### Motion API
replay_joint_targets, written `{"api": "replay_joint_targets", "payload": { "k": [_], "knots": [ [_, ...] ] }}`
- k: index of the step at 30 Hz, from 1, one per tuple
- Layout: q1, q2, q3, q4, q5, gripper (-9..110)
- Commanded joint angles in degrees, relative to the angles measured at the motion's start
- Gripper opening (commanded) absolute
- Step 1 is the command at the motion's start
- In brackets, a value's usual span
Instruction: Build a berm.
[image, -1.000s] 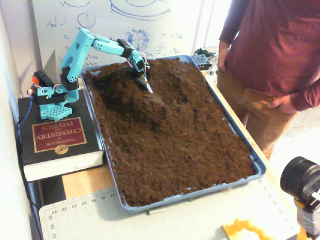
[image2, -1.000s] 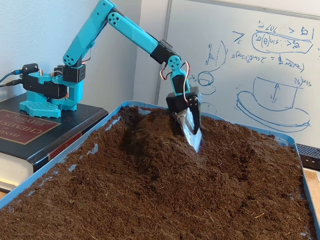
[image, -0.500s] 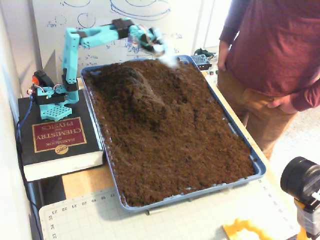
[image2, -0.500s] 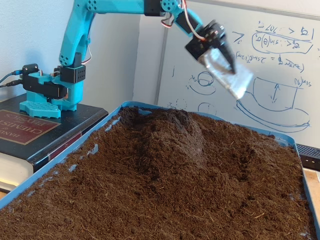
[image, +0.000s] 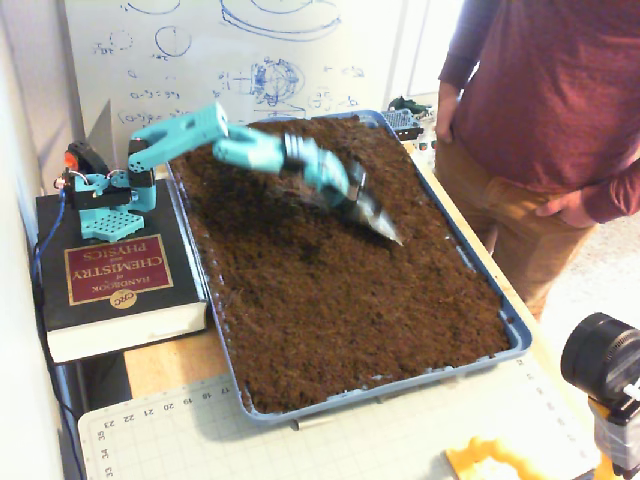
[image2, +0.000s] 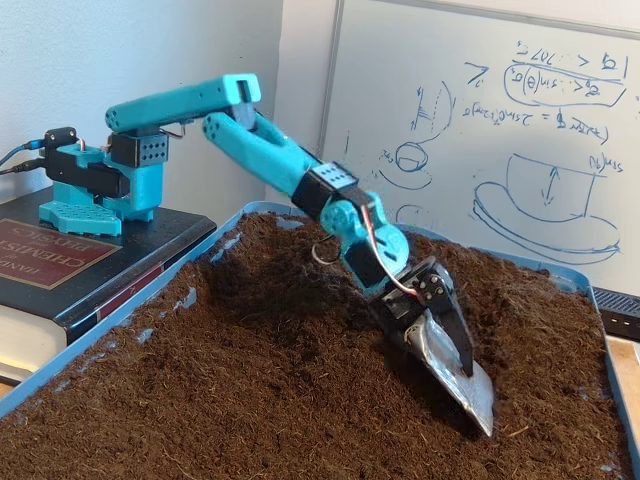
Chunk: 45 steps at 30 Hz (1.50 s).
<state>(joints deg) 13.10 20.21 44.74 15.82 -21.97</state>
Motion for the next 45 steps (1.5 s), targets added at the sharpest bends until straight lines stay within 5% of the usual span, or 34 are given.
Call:
{"api": "replay_joint_targets", "payload": {
  "k": [1,11,45],
  "knots": [
    [1.4,0.2,-0.8,-0.2,1.2,0],
    [-0.2,11.0,20.7,12.4,5.9,0],
    [-0.2,34.7,51.4,13.3,4.9,0]
  ]
}}
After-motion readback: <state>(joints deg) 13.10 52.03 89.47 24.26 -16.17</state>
